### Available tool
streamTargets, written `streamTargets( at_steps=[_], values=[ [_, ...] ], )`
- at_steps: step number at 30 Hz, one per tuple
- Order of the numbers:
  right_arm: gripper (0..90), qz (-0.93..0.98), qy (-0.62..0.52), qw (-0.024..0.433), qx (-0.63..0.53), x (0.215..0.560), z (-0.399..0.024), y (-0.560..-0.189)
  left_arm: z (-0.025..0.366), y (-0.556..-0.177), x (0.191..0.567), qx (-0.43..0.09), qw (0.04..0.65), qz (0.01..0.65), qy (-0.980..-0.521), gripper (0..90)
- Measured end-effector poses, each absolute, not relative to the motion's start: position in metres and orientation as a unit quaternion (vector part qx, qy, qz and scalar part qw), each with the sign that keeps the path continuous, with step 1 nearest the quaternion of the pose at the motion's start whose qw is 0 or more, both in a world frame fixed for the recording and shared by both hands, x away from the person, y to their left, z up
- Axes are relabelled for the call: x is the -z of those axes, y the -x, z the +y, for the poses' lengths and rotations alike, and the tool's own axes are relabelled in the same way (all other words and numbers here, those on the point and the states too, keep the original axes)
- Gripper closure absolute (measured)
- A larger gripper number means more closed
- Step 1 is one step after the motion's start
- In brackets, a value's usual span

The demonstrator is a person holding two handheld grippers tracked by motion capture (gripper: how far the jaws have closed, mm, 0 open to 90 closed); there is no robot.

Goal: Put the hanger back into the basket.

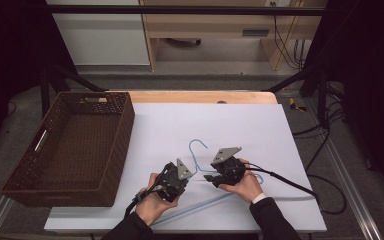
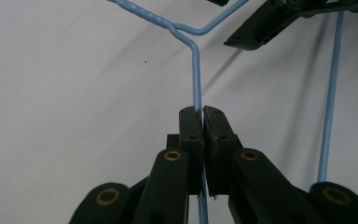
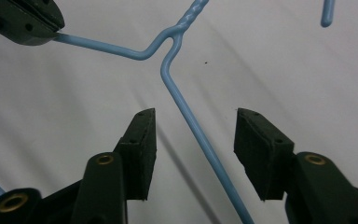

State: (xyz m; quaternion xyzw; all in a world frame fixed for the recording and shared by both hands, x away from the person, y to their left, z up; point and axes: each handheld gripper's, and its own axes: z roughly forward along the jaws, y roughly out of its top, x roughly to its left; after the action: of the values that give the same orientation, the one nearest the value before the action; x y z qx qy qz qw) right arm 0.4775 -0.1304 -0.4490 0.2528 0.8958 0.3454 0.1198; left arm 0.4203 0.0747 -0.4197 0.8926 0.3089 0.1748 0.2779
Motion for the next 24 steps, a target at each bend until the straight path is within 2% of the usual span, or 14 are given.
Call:
streamTargets(
  at_steps=[2, 4, 6, 8, 11, 13, 14, 17, 19, 24],
  values=[
    [56.7, 0.901, -0.241, 0.119, -0.341, 0.450, -0.129, -0.480, 0.075, -0.420, 0.420, -0.173, 0.277, 0.308, -0.893, 87.1],
    [58.3, 0.901, -0.241, 0.118, -0.341, 0.451, -0.129, -0.480, 0.074, -0.420, 0.420, -0.173, 0.277, 0.308, -0.894, 87.1],
    [64.6, 0.904, -0.237, 0.121, -0.335, 0.451, -0.129, -0.480, 0.074, -0.420, 0.421, -0.172, 0.277, 0.308, -0.894, 87.1],
    [65.8, 0.904, -0.235, 0.121, -0.337, 0.451, -0.129, -0.481, 0.074, -0.420, 0.421, -0.170, 0.275, 0.307, -0.895, 87.1],
    [59.5, 0.901, -0.237, 0.113, -0.345, 0.449, -0.130, -0.480, 0.074, -0.420, 0.421, -0.171, 0.275, 0.306, -0.895, 87.1],
    [58.4, 0.900, -0.238, 0.113, -0.348, 0.447, -0.131, -0.480, 0.074, -0.420, 0.421, -0.172, 0.275, 0.307, -0.895, 87.1],
    [52.4, 0.893, -0.244, 0.106, -0.364, 0.441, -0.134, -0.479, 0.074, -0.420, 0.422, -0.172, 0.275, 0.307, -0.895, 87.1],
    [50.2, 0.882, -0.253, 0.101, -0.384, 0.435, -0.137, -0.478, 0.074, -0.420, 0.422, -0.173, 0.274, 0.307, -0.895, 87.1],
    [44.1, 0.855, -0.280, 0.093, -0.426, 0.427, -0.138, -0.478, 0.073, -0.420, 0.422, -0.175, 0.276, 0.307, -0.894, 87.1],
    [44.3, 0.828, -0.319, 0.095, -0.450, 0.424, -0.130, -0.482, 0.072, -0.419, 0.423, -0.176, 0.273, 0.306, -0.895, 87.1]
  ],
)
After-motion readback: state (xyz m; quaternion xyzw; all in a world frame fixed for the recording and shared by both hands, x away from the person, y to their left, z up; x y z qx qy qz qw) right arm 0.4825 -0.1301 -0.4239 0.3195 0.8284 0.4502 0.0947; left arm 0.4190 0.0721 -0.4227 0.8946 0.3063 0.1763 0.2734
